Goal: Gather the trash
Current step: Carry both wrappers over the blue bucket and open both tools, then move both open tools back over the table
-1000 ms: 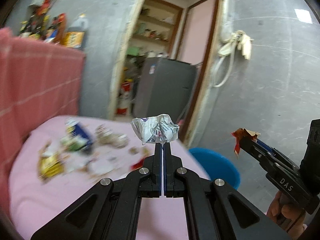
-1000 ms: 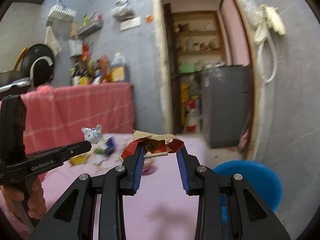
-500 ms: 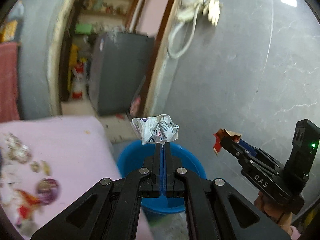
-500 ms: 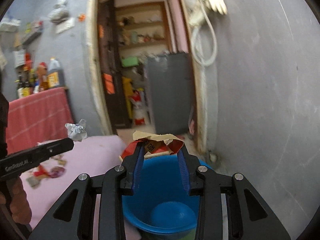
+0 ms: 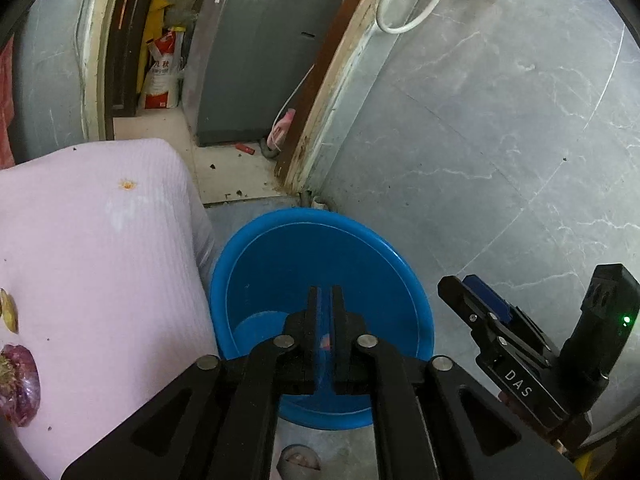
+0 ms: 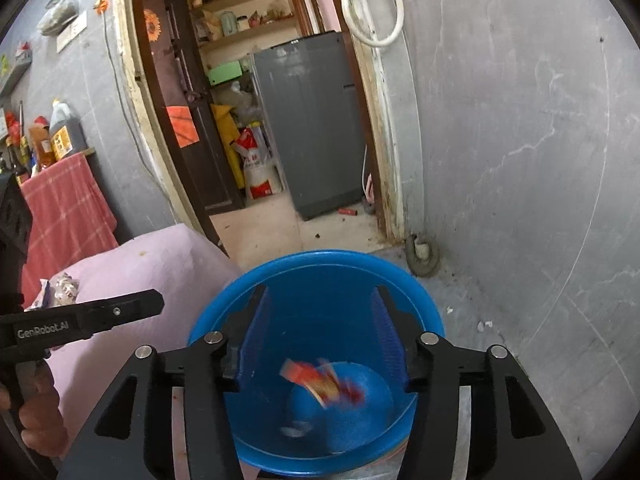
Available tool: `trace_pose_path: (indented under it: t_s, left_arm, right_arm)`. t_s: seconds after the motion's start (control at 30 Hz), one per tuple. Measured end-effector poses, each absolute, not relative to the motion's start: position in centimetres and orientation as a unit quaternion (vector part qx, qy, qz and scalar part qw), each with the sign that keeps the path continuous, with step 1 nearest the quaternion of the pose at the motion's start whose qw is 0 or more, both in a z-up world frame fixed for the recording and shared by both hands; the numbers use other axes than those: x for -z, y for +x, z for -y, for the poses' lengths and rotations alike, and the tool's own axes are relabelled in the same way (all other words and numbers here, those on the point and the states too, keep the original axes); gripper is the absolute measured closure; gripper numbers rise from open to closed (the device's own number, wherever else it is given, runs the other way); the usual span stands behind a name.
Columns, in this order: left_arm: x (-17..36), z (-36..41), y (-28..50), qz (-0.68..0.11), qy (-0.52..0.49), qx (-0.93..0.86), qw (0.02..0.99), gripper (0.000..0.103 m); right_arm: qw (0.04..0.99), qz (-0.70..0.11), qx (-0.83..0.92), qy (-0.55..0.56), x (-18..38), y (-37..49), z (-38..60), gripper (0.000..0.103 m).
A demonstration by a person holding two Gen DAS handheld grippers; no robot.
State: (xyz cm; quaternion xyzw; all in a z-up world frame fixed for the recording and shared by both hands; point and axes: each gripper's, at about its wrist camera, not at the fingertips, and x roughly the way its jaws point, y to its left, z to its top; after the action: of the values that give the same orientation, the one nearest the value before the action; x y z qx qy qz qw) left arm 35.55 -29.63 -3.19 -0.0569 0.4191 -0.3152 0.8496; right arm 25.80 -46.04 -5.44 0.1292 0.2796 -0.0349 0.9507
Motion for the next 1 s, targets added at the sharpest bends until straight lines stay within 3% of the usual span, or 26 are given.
trace_pose_path:
  t_s: [0.13, 0.27, 0.47, 0.63, 1.0]
  left_arm:
    - [1.9, 28.1, 33.6, -0.389, -0.063, 0.308, 0.866, 0.070]
    - [-0.5, 26.2, 32.0, -0.352, -0.075, 0.301, 0.883, 0.058]
    - [-4.3, 21.8, 29.6, -0.281, -0.096, 0.261, 0.918, 0.012]
    - [-6.7, 17.4, 27.0, -0.223, -0.099, 0.213, 0.946, 0.003]
    - [-7.2, 9.2, 21.2, -0.169, -0.060, 0.115, 0.977, 0.002]
  right_arm:
    - [0.955, -0.265, 0.032, 0.131, 4.6, 25.5, 46.0, 0.034]
    - [0.967, -0.221, 0.034, 0.123, 2.5, 24.2, 45.3, 0.024]
    - [0.983, -0.152, 0.025, 0.099, -1.4, 21.8, 42.9, 0.004]
    - [0.991, -0.106, 0.007, 0.080, -4.0, 20.0, 40.2, 0.000]
    - [0.995, -0.049, -0.048, 0.071, -6.6, 17.7, 32.5, 0.000]
